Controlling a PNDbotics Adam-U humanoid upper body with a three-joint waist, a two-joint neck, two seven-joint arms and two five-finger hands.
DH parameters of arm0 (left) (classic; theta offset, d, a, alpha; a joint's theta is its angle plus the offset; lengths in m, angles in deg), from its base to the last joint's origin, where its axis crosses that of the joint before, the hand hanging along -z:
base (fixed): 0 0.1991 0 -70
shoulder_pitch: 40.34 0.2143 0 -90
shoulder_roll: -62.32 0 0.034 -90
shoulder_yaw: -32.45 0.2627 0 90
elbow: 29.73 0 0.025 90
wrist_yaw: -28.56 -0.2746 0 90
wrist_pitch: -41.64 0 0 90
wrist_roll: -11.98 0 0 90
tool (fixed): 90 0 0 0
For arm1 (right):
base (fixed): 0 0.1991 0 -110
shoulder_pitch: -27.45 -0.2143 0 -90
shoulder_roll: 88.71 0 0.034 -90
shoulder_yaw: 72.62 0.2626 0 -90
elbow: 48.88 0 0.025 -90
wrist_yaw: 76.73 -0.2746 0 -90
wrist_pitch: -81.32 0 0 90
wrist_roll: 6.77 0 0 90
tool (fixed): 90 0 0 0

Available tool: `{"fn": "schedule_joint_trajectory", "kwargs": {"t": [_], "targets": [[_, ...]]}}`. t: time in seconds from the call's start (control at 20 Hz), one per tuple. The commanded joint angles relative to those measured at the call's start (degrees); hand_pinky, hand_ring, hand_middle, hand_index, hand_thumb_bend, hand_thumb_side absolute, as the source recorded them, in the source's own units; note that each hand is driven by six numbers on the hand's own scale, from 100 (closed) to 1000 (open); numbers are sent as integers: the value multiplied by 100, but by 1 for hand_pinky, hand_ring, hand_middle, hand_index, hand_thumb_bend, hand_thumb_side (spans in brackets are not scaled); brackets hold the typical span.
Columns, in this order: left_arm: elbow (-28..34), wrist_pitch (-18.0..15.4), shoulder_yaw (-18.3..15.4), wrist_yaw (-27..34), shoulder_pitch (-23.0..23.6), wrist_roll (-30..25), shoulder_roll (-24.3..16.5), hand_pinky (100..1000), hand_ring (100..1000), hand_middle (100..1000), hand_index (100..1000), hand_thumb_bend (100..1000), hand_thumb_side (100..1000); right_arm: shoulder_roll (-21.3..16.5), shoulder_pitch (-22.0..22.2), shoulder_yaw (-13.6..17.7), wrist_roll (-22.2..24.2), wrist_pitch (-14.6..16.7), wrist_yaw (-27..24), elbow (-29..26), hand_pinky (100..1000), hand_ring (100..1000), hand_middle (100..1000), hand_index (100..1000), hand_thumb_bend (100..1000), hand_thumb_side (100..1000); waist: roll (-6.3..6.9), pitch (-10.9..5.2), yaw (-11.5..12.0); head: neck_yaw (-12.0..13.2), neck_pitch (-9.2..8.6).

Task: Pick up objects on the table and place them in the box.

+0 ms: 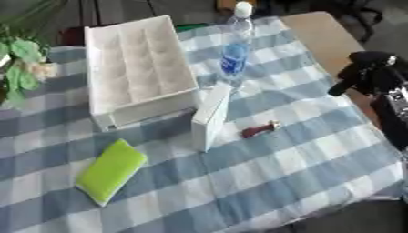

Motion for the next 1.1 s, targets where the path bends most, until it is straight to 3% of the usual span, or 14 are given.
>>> {"fn": "schedule_joint_trajectory", "kwargs": {"t": [0.05, 0.55, 0.85, 0.9, 1.05, 1.1], "targets": [[-84, -35, 49, -60, -288, -45, -157, 547, 364, 242, 313, 100, 118, -66, -62, -33, 67, -21, -65, -131, 580, 529, 598, 805, 100, 701, 16, -110, -92, 88, -62], [-794, -144, 261, -629, -686, 162, 140, 570, 392, 276, 350, 130, 121, -65, -183, -211, 310, -126, -162, -131, 580, 527, 597, 805, 100, 709, 132, -97, -539, 449, -152], [-1035, -156, 288, -1039, -725, 444, 262, 591, 418, 307, 384, 179, 126, -66, -259, -272, 429, -157, -163, -131, 579, 525, 596, 806, 100, 717, 248, -14, -796, 946, -262], [-1045, -162, 292, -1103, -728, 496, 269, 605, 431, 323, 401, 218, 124, -68, -277, -280, 445, -164, -162, -131, 579, 525, 596, 806, 100, 719, 271, 0, -827, 1024, -282], [-1043, -195, 302, -1312, -728, 625, 277, 608, 435, 326, 404, 227, 124, -73, -315, -297, 483, -177, -161, -131, 579, 525, 596, 806, 100, 719, 310, 27, -883, 1142, -315], [-1030, -236, 335, -1403, -730, 624, 273, 665, 498, 408, 489, 329, 159, -76, -322, -297, 490, -180, -159, -131, 579, 524, 596, 806, 100, 722, 328, 36, -903, 1160, -314]]}}
